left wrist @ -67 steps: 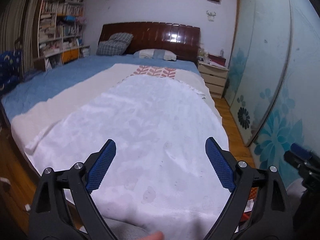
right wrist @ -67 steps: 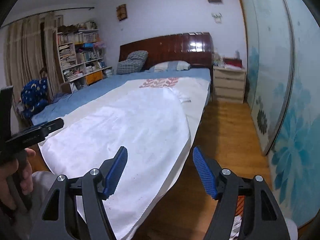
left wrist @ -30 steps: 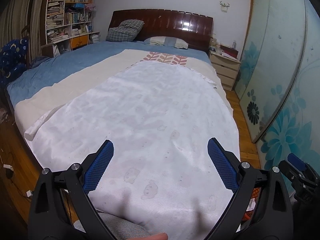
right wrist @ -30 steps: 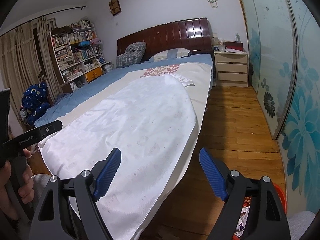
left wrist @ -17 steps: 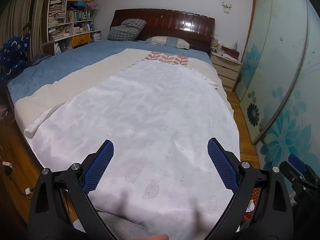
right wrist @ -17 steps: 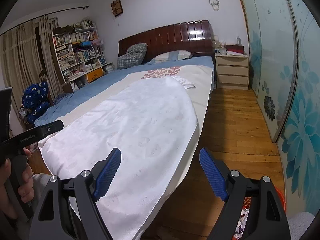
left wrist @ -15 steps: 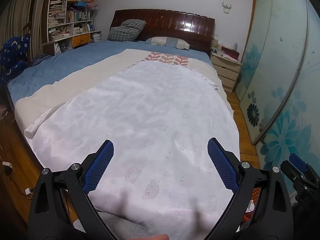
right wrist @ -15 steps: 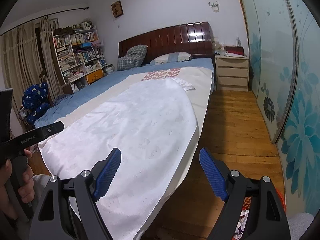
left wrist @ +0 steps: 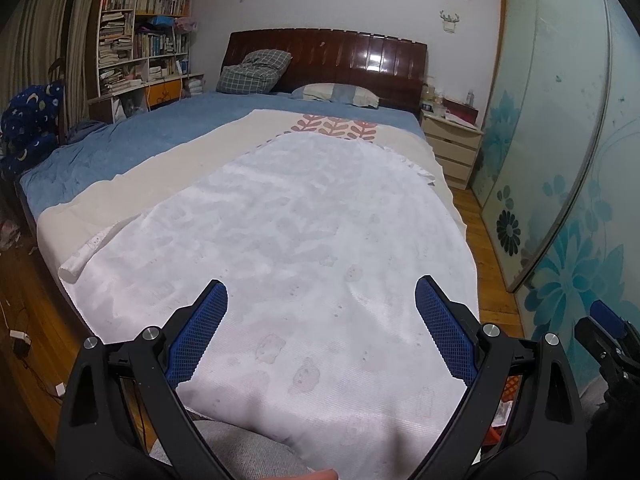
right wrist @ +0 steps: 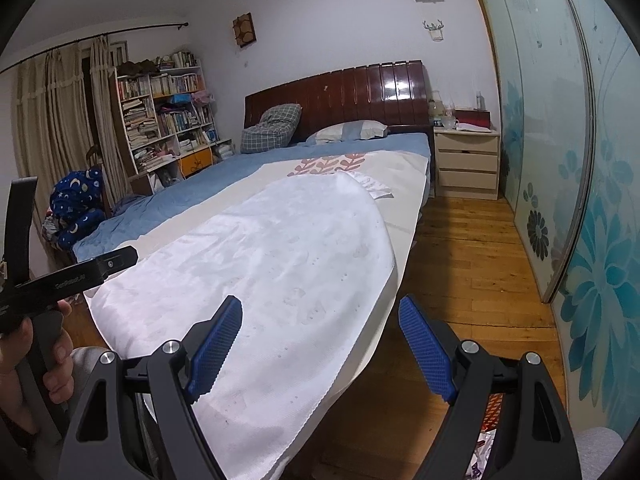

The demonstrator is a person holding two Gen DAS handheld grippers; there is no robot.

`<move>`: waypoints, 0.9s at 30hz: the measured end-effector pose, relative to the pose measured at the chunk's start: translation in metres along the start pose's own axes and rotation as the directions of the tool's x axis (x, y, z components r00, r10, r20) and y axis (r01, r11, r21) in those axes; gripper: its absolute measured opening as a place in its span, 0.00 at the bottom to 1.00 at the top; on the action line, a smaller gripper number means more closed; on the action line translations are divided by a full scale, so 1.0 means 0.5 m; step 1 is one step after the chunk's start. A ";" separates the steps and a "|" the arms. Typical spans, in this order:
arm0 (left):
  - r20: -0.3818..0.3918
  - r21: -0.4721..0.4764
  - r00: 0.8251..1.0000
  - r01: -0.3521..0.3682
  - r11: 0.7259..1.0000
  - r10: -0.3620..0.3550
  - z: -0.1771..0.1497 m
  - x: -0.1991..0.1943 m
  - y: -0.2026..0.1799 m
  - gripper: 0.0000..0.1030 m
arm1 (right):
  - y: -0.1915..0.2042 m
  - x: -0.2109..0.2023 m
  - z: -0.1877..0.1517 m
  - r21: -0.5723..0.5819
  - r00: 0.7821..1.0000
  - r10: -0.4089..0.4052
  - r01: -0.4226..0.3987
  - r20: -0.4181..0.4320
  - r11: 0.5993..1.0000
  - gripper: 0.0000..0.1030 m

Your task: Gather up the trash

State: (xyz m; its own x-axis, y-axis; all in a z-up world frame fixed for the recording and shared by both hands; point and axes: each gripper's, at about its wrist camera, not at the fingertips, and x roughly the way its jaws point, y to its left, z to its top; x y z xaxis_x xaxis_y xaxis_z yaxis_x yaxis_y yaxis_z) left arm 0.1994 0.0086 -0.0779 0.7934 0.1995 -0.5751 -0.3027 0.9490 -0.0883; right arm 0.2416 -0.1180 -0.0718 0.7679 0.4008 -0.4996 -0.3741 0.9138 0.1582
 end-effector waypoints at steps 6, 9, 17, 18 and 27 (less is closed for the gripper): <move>-0.003 0.001 1.000 -0.008 1.000 0.008 -0.002 0.003 -0.005 0.91 | -0.006 -0.006 0.001 0.015 1.000 -0.004 0.004 0.005 1.000 0.81; -0.005 -0.002 1.000 -0.013 1.000 0.013 -0.003 0.003 -0.005 0.91 | -0.008 -0.008 0.002 0.017 1.000 -0.003 0.003 0.005 1.000 0.81; -0.015 -0.010 1.000 -0.019 1.000 0.019 -0.003 0.006 -0.002 0.91 | -0.011 -0.011 0.000 0.015 1.000 0.001 -0.001 -0.001 1.000 0.81; -0.014 -0.011 1.000 -0.019 1.000 0.019 -0.003 0.006 -0.001 0.91 | -0.011 -0.009 0.001 0.015 1.000 0.002 -0.002 -0.001 1.000 0.81; 0.020 -0.009 1.000 0.006 1.000 -0.006 -0.011 -0.028 0.000 0.91 | -0.006 -0.022 -0.006 0.005 1.000 0.005 -0.005 0.005 1.000 0.81</move>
State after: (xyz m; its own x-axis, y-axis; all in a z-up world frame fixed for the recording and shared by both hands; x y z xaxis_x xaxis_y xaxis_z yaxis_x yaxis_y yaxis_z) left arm 0.1853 0.0047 -0.0745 0.8053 0.1989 -0.5585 -0.3030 0.9478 -0.0993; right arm 0.2329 -0.1254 -0.0691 0.7684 0.4058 -0.4949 -0.3754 0.9120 0.1651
